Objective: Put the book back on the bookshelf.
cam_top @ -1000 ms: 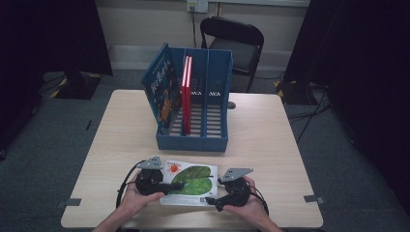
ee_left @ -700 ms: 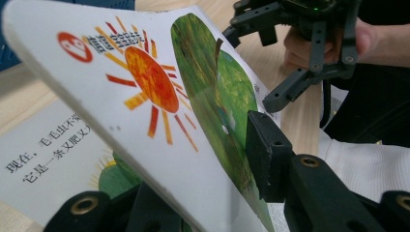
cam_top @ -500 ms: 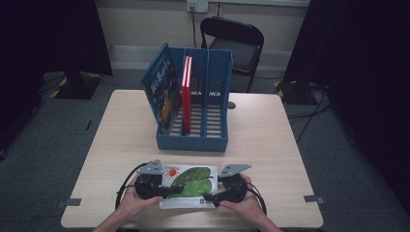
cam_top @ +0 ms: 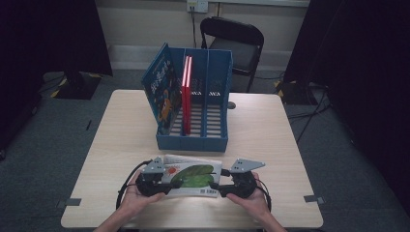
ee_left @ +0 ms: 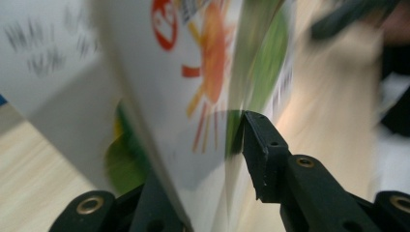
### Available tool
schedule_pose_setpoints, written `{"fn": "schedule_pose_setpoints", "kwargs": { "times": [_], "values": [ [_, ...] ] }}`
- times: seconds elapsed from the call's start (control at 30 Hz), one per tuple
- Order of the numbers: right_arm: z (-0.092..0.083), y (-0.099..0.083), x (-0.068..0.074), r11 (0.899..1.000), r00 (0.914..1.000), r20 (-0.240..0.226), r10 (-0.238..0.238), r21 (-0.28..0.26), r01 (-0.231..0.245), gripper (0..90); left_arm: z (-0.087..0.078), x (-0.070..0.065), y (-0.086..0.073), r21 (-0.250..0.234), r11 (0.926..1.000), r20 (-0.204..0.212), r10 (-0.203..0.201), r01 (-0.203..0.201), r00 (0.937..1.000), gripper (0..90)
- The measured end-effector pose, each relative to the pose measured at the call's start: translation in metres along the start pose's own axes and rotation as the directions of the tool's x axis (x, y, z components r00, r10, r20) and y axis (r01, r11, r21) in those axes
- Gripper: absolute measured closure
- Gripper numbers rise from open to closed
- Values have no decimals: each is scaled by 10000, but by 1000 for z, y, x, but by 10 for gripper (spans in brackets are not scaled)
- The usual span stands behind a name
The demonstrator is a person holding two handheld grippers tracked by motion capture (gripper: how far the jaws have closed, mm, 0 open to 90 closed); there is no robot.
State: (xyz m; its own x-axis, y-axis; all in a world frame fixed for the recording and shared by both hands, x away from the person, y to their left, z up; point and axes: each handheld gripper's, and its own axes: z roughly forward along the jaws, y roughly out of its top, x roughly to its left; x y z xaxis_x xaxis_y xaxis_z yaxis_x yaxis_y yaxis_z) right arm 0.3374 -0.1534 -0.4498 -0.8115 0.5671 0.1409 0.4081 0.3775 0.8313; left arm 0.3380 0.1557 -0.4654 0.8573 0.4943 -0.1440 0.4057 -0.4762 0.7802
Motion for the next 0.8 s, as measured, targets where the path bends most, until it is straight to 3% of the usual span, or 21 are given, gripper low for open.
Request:
{"fn": "schedule_pose_setpoints", "kwargs": {
  "times": [0.1, 0.23, 0.4, 0.63, 0.8],
  "values": [
    [-7, 5, -2, 9995, 9998, -176, -72, -325, 66, 469, 6, -2, -1, 451, 9979, -336, 475, -460, 9983, 753],
    [-9, 4, -1, 9993, 9998, -171, -144, -356, 138, 469, 7, 4, -2, 191, 9997, -41, 137, -136, 9999, 741],
    [-8, 5, -1, 9993, 9996, -180, -237, -301, 231, 469, 6, 4, -2, 231, 9997, -1, 127, -127, 9999, 730],
    [-2, 14, -4, 9975, 9970, -351, -685, 130, 690, 444, 1, 6, -3, -128, 9999, -24, 31, -31, 10000, 709],
    [8, 18, -8, 9968, 9962, -414, -760, 225, 770, 431, -4, 8, -3, -402, 9991, 57, -139, 142, 9999, 704]
  ]
}}
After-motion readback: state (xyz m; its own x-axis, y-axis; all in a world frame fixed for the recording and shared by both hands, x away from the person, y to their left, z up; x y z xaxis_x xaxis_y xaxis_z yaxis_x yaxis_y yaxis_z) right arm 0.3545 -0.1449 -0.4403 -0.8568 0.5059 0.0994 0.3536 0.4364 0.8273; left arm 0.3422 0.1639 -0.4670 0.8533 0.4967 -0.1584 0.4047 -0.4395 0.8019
